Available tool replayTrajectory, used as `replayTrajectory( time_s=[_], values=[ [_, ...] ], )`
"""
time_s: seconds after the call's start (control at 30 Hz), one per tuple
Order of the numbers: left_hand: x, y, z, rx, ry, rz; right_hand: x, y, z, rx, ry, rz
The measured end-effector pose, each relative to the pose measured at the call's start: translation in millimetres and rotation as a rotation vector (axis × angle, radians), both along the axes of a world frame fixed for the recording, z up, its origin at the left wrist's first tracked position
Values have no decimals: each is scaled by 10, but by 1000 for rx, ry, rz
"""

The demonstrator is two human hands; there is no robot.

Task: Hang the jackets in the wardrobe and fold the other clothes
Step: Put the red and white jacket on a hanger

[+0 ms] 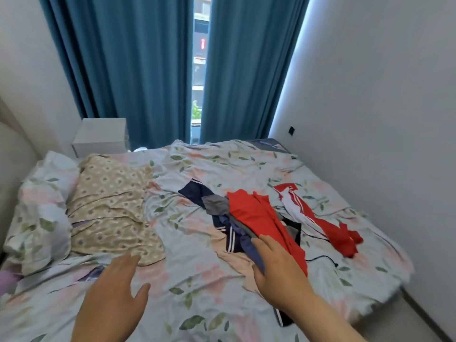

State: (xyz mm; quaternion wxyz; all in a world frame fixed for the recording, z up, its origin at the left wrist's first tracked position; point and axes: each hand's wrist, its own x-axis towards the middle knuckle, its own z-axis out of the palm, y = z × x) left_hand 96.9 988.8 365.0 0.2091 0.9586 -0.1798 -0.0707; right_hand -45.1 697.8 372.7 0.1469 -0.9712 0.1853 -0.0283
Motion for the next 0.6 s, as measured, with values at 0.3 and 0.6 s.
replayTrajectory(
  time_s=[0.3,0.6],
  values=[
    [-213,-671,43,-59,-3,-347,-855,-331,136,-44,-16,-300],
    [-498,-1755,49,-3,-88,-519,-1655,-1067,80,9,-13,-474]
  ],
)
